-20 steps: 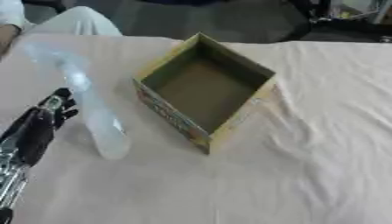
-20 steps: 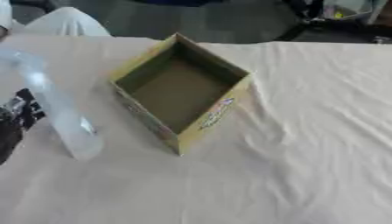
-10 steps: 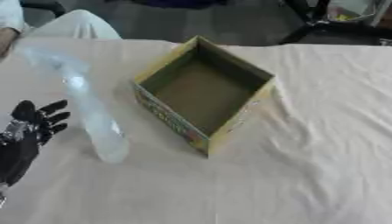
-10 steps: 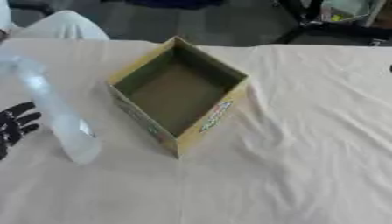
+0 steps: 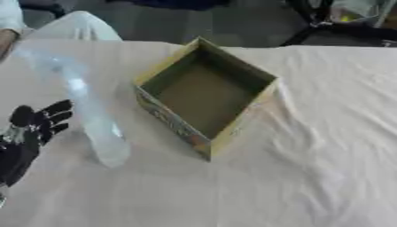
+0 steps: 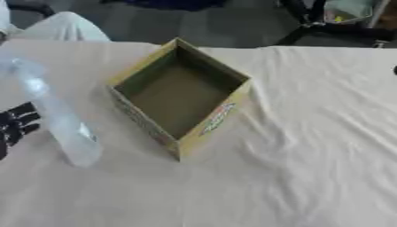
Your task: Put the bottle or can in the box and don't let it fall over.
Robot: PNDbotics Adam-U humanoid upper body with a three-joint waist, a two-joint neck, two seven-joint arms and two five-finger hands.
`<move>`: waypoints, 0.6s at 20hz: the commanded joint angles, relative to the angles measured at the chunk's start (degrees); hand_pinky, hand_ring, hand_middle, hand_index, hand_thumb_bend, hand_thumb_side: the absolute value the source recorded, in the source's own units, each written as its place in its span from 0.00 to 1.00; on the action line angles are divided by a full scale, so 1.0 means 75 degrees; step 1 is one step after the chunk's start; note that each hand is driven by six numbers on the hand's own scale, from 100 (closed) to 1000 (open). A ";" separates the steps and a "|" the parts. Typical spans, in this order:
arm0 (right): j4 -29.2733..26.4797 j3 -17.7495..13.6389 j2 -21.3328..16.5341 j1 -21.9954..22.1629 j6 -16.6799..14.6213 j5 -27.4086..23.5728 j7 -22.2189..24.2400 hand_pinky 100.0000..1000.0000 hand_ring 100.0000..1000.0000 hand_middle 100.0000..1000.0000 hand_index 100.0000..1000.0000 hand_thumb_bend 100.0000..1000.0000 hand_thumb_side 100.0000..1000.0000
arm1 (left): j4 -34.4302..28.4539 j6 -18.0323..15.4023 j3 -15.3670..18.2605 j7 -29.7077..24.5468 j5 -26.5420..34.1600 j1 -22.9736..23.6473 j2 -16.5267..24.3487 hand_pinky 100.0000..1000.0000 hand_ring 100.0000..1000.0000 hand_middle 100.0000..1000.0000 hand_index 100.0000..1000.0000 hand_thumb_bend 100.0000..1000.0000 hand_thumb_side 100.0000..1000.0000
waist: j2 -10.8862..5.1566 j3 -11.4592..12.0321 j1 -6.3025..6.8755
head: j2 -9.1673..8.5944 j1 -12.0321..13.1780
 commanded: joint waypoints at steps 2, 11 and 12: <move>-0.0177 -0.0050 -0.0231 -0.0063 -0.0013 0.0047 0.0023 1.00 1.00 0.97 1.00 0.00 0.41 | -0.0162 0.0148 -0.0056 -0.0166 -0.0040 -0.0189 0.0125 1.00 1.00 1.00 0.89 0.45 0.89 | -0.0112 -0.0008 0.0006 | -0.0081 0.0033; -0.0177 -0.0030 -0.0223 -0.0072 0.0007 0.0039 0.0036 1.00 1.00 0.97 1.00 0.00 0.41 | -0.0196 0.0421 -0.0084 0.0041 -0.0200 -0.0457 -0.0014 1.00 1.00 1.00 0.89 0.32 0.82 | -0.0126 -0.0025 0.0014 | -0.0094 0.0055; -0.0177 -0.0028 -0.0223 -0.0074 0.0010 0.0039 0.0039 1.00 1.00 0.97 1.00 0.00 0.41 | -0.0195 0.0452 -0.0083 0.0107 -0.0226 -0.0482 -0.0028 1.00 1.00 1.00 0.89 0.32 0.82 | -0.0128 -0.0027 0.0015 | -0.0096 0.0054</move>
